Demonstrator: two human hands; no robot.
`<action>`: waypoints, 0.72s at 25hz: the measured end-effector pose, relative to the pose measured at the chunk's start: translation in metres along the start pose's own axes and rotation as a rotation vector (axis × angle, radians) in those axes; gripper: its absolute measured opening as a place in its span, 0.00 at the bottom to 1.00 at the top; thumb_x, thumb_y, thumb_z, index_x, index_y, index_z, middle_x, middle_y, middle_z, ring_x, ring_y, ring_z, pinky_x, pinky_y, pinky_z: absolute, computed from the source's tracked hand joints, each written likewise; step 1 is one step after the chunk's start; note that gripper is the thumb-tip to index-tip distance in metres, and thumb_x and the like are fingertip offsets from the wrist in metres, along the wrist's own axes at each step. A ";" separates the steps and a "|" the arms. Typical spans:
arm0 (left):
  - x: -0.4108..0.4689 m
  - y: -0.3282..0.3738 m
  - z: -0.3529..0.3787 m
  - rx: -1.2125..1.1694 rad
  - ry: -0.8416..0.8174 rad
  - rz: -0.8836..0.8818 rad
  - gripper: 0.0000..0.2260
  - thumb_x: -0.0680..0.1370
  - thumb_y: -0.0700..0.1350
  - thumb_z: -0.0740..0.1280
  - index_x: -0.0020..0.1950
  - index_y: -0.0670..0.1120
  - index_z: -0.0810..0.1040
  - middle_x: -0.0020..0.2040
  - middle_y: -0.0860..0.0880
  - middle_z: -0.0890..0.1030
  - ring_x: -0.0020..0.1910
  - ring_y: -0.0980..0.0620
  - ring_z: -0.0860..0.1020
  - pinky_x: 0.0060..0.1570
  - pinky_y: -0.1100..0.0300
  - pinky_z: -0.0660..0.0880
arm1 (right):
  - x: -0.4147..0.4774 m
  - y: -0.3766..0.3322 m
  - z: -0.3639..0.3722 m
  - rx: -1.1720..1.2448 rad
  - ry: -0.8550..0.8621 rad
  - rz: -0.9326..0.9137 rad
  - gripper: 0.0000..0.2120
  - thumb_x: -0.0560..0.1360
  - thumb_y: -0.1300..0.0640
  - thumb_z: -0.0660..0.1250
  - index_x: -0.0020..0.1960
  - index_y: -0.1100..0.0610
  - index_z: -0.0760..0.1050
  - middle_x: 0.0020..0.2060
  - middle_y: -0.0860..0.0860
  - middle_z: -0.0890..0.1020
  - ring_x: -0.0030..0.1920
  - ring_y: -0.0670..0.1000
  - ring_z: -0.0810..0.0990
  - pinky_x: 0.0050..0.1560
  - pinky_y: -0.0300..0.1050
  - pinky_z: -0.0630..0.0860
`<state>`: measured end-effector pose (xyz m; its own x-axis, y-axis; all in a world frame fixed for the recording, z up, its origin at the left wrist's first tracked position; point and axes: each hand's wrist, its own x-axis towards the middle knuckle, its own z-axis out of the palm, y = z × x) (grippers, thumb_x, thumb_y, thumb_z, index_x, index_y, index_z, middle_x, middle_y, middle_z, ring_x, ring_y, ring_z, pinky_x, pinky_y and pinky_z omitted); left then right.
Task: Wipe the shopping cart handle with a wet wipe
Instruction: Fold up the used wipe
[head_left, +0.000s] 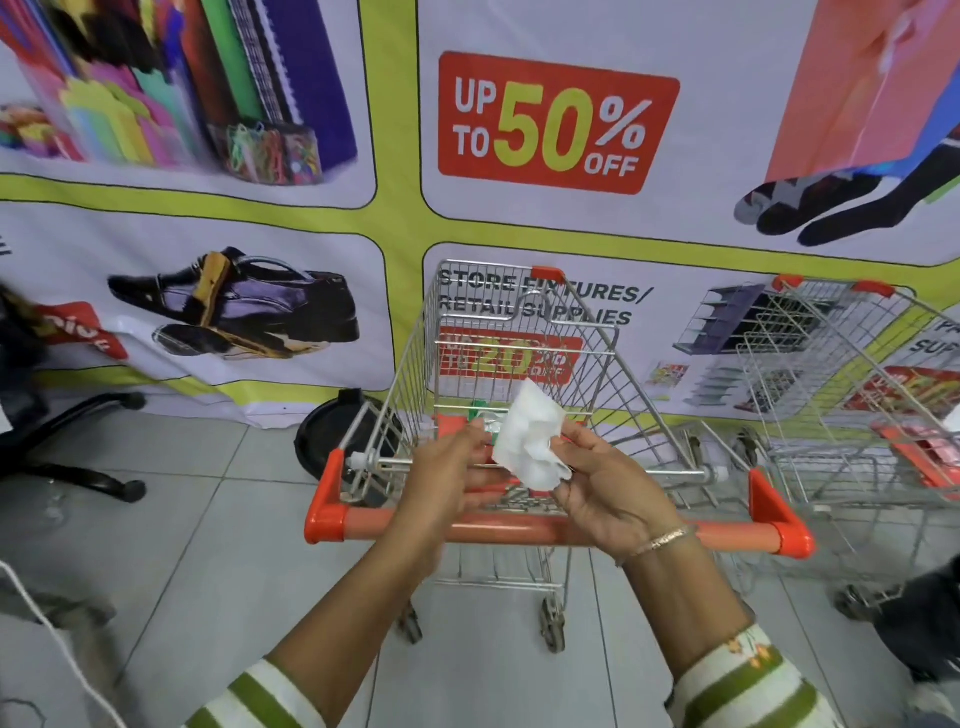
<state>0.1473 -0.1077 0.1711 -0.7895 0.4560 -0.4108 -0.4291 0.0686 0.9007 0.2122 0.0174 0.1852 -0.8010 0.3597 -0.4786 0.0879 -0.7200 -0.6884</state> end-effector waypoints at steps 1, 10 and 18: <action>0.000 0.006 0.004 -0.074 -0.067 -0.048 0.14 0.79 0.48 0.57 0.56 0.41 0.76 0.51 0.41 0.82 0.42 0.47 0.82 0.43 0.54 0.80 | 0.003 -0.002 0.002 0.017 -0.020 0.000 0.11 0.77 0.72 0.54 0.48 0.63 0.73 0.43 0.59 0.78 0.35 0.51 0.82 0.29 0.37 0.81; 0.014 0.022 0.024 -0.185 0.060 0.068 0.06 0.75 0.31 0.63 0.42 0.40 0.75 0.41 0.43 0.79 0.34 0.53 0.81 0.30 0.64 0.80 | 0.023 -0.022 0.006 -0.492 0.078 -0.301 0.15 0.72 0.76 0.58 0.39 0.59 0.75 0.40 0.57 0.78 0.36 0.51 0.76 0.32 0.41 0.72; 0.031 0.037 0.021 -0.313 0.046 0.031 0.02 0.74 0.36 0.66 0.42 0.41 0.76 0.42 0.43 0.81 0.41 0.49 0.81 0.39 0.61 0.82 | 0.038 -0.034 0.014 -0.652 -0.075 -0.382 0.16 0.74 0.67 0.57 0.35 0.58 0.80 0.41 0.54 0.83 0.44 0.54 0.79 0.46 0.49 0.75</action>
<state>0.1163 -0.0719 0.1942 -0.8204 0.4126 -0.3959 -0.5127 -0.2243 0.8287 0.1710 0.0474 0.1981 -0.8821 0.4556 -0.1196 0.1096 -0.0483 -0.9928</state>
